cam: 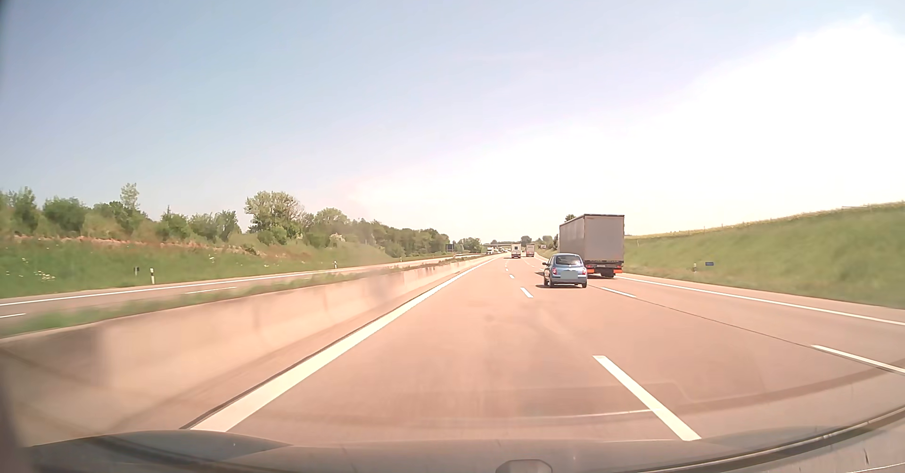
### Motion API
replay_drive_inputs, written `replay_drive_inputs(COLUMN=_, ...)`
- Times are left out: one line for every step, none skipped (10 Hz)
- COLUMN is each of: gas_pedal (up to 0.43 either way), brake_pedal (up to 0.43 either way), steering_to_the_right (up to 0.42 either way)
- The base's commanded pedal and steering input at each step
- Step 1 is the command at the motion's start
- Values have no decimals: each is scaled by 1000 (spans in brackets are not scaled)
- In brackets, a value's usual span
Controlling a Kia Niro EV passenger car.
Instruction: Follow the waypoints while adhering to traffic rules and regulations
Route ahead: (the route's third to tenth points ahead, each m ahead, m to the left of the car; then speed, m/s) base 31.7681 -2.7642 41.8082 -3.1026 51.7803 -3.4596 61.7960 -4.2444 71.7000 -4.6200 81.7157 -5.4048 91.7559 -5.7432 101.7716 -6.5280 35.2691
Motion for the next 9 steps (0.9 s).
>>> replay_drive_inputs(gas_pedal=268, brake_pedal=0, steering_to_the_right=3)
replay_drive_inputs(gas_pedal=268, brake_pedal=0, steering_to_the_right=3)
replay_drive_inputs(gas_pedal=268, brake_pedal=0, steering_to_the_right=3)
replay_drive_inputs(gas_pedal=260, brake_pedal=0, steering_to_the_right=3)
replay_drive_inputs(gas_pedal=260, brake_pedal=0, steering_to_the_right=3)
replay_drive_inputs(gas_pedal=248, brake_pedal=0, steering_to_the_right=3)
replay_drive_inputs(gas_pedal=248, brake_pedal=0, steering_to_the_right=3)
replay_drive_inputs(gas_pedal=248, brake_pedal=0, steering_to_the_right=3)
replay_drive_inputs(gas_pedal=248, brake_pedal=0, steering_to_the_right=3)
